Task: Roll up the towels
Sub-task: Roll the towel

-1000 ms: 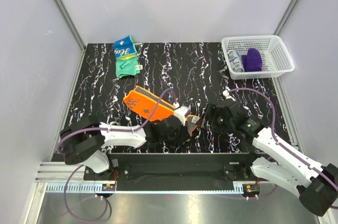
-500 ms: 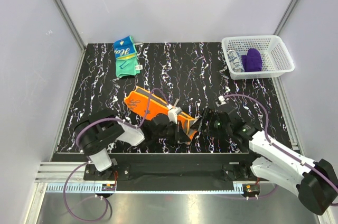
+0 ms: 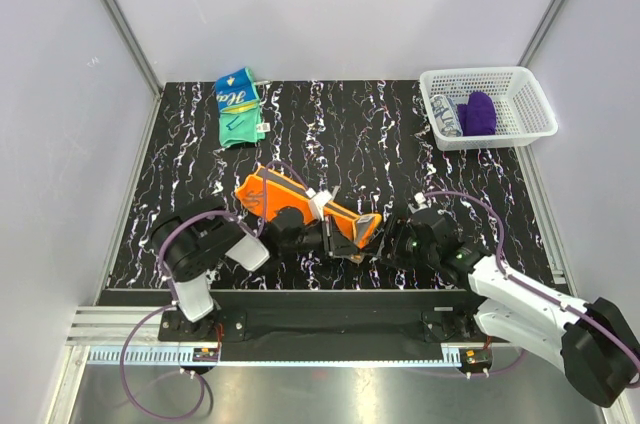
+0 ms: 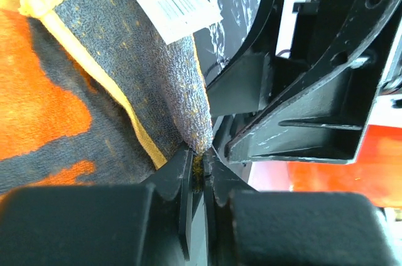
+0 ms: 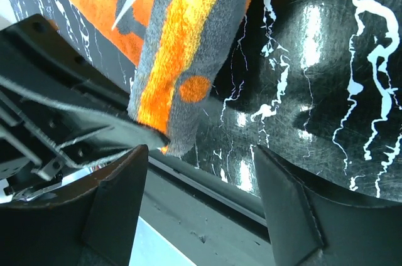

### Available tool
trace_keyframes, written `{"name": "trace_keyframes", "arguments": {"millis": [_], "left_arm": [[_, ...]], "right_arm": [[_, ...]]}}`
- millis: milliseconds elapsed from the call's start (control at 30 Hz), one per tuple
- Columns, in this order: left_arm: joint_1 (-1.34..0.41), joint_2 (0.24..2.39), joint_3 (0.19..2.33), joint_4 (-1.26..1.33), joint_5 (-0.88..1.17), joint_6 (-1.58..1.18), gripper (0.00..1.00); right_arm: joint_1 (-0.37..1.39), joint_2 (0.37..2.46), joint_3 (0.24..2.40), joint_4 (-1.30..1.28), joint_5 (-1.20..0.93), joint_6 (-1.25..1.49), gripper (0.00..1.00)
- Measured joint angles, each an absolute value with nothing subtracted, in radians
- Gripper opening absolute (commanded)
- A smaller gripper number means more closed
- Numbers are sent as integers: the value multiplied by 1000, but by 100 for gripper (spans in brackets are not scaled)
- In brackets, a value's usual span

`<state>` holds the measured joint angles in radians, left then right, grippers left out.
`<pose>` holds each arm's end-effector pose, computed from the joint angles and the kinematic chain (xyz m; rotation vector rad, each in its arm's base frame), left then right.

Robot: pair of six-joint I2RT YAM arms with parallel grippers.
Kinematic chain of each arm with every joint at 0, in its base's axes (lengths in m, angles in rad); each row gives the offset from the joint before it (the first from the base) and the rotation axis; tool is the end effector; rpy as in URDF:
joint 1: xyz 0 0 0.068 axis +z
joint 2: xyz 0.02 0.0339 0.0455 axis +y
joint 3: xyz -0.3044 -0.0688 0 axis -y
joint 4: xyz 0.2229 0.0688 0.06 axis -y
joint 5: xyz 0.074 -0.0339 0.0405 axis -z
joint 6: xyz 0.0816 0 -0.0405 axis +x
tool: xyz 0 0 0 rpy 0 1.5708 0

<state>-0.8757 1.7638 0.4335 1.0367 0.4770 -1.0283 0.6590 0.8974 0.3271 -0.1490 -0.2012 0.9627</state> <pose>0.1826 -0.2774 0.1677 0.2285 2.2268 -1.6428 0.1213 0.1145 0.1802 0.2661 2.4989 0.9998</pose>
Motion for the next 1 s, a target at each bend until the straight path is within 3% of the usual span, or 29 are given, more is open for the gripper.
{"name": "trace_keyframes", "arguments": {"millis": [367,767,833,1000], "left_arm": [[-838,1980,362,1259,520,-1216,0],[-817,2021,362,1312,545,-1282,0],[-813,2027,363,1314,551,-1289,0],[-805,2033,372,1316,570,-1296,1]], "right_arm": [[659,975,306,-5,-169,1000,70],[709,1160,321,90,-118,1019,62],[719,1184,323,117,-113,1026,59],[738,1246,336,167,-97,1037,41]]}}
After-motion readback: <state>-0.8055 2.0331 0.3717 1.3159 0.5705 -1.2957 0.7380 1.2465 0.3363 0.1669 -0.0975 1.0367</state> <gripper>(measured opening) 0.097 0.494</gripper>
